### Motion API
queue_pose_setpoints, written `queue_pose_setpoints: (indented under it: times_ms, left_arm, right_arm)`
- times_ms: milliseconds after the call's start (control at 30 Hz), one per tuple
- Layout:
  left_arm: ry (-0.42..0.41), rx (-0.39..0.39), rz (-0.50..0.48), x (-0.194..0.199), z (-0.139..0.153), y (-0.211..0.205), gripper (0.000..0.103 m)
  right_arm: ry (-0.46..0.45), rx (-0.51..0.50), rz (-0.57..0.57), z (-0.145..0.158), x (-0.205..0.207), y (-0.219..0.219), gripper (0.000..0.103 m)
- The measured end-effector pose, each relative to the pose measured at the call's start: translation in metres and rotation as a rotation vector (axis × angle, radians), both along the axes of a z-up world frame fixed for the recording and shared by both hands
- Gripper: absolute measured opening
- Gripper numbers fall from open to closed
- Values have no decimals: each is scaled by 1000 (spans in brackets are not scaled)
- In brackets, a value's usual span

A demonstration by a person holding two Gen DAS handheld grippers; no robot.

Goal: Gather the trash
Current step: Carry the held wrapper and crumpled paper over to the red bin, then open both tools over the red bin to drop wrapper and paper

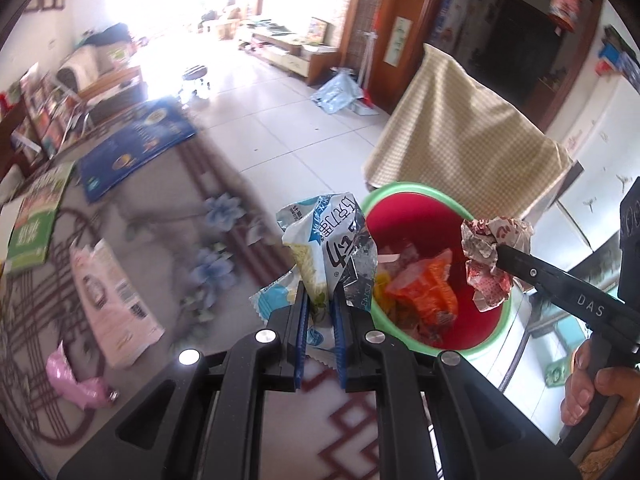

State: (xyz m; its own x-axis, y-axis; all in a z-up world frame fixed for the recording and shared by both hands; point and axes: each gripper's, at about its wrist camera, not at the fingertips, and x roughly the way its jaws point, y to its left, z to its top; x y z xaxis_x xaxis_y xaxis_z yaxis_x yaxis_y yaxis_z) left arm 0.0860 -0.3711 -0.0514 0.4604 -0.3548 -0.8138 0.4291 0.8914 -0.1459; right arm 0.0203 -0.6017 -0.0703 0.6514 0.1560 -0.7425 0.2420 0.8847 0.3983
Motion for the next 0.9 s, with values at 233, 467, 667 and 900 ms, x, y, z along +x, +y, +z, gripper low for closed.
queue_pose_setpoints:
  times_ms: [233, 467, 667, 900]
  left_arm:
    - [52, -55, -60, 13, -2, -41, 9]
    - [123, -88, -107, 24, -12, -74, 9]
    - [161, -92, -128, 30, -20, -91, 13]
    - [172, -106, -90, 37, -22, -86, 53]
  right_arm:
    - [-4, 16, -63, -2, -6, -27, 36]
    - [4, 27, -100, -4, -9, -43, 36]
    - [7, 30, -114, -5, -6, -50, 36]
    - [15, 33, -112, -9, 2, -53, 40]
